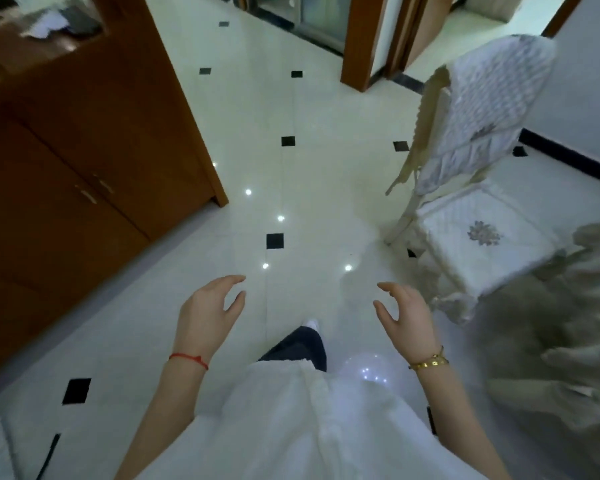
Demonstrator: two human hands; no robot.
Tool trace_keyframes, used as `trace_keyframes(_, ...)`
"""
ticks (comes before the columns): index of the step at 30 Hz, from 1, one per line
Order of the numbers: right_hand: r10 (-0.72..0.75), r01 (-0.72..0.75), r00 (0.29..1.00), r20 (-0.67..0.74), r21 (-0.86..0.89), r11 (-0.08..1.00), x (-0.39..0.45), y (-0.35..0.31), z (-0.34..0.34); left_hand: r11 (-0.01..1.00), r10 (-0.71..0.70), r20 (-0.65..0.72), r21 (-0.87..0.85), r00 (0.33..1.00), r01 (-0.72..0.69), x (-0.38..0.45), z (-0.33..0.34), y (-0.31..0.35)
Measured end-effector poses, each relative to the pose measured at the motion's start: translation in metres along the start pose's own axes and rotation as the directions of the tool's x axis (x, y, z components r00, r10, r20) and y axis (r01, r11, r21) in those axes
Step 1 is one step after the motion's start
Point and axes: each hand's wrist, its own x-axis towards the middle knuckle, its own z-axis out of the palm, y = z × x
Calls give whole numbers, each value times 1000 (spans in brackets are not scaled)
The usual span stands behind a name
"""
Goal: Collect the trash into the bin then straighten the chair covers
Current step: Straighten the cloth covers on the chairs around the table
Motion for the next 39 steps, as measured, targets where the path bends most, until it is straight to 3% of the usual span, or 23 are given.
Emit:
trace_keyframes(4,8,-13,988,-152,-33,999,121,5,-38,993,118,15,21,993,-118,143,-3,41)
trace_keyframes(8,67,-75,986,-149,-50,996,208,21,-56,972,236,76,-3,969,-237,268,2,82)
trace_keyframes(14,174,-179,966,-194,-11,984,317,63,-59,955,295,131,-38,946,-293,410,41,132)
trace_keyframes(22,277,-295,864,-421,23,955,509,114,-133,890,456,167,-56,874,-453,615,86,240)
trace_keyframes(27,371,-404,803,-467,31,914,590,140,-161,741,669,187,-87,719,-666,730,111,327)
trace_keyframes(32,492,-543,703,-513,58,837,626,159,-158,608,785,278,-176,553,-774,817,157,390)
trace_keyframes(35,589,-649,574,-568,123,751,641,166,-150,507,843,344,-252,414,-824,863,187,426)
trace_keyframes(39,697,-780,329,-637,233,581,669,160,-141,348,891,412,-351,190,-869,918,219,480)
